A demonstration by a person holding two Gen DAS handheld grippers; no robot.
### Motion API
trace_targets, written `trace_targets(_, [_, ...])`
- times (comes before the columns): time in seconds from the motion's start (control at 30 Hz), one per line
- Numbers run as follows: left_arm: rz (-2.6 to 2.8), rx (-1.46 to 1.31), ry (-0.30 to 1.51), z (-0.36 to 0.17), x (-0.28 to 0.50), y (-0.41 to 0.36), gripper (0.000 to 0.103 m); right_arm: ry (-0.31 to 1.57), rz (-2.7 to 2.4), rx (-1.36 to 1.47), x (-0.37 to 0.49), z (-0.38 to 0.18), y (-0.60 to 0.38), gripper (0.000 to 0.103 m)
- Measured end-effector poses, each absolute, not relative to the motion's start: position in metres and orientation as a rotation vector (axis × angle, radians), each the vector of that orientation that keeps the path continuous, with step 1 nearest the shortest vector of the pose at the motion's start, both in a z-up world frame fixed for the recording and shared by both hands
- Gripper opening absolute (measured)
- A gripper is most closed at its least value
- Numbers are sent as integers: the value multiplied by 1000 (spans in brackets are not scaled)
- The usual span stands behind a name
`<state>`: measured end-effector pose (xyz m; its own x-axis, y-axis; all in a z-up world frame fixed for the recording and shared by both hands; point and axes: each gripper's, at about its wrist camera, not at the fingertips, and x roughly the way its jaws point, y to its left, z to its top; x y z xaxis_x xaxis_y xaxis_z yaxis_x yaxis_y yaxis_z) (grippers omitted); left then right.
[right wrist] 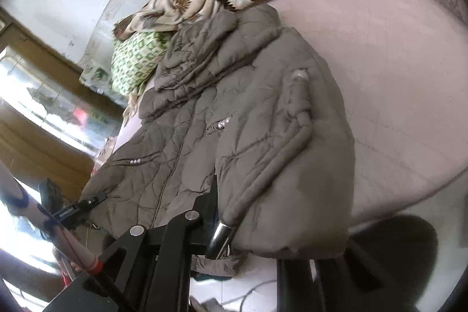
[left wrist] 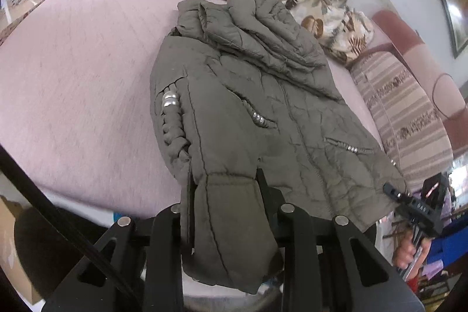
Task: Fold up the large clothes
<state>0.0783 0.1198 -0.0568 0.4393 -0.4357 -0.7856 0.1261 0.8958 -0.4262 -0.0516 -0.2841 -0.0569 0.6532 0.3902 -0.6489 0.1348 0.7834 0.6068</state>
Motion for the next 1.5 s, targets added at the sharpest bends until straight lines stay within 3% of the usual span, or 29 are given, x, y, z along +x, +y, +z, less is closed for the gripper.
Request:
trace_targets(0.2, [-373,-371,1073,-59,53,134,26,880,168,650,-79,-46,-276,17])
trace_targets(0.4, [-370,-380,945,-8,81,133,26,814,190,560,-49,-1,-271,16])
trace_targets(0.67, [-273,-333,842,57,197,121,27,684,158,462,55,78,-272,16])
trace_targets(0.83, [-212,-345,872,64,292,110,27,672,100,468,138,94,-280,17])
trace_targets(1.03, [-100,-296,945,49,408,89,27,742,14,540,238,78,-309,17])
trace_targets(1.17, [-35,-212,986,12,459,74,28,789,-43,546,290,56,-321,19])
trace_targets(1.37, [32,-196,1074,-53,496,67,31,876,-105,544,348,-2,-324,23])
trace_targets(1.5, [11,-272,1092,-65,502,74,37,896,-143,592,368,-38,-327,28])
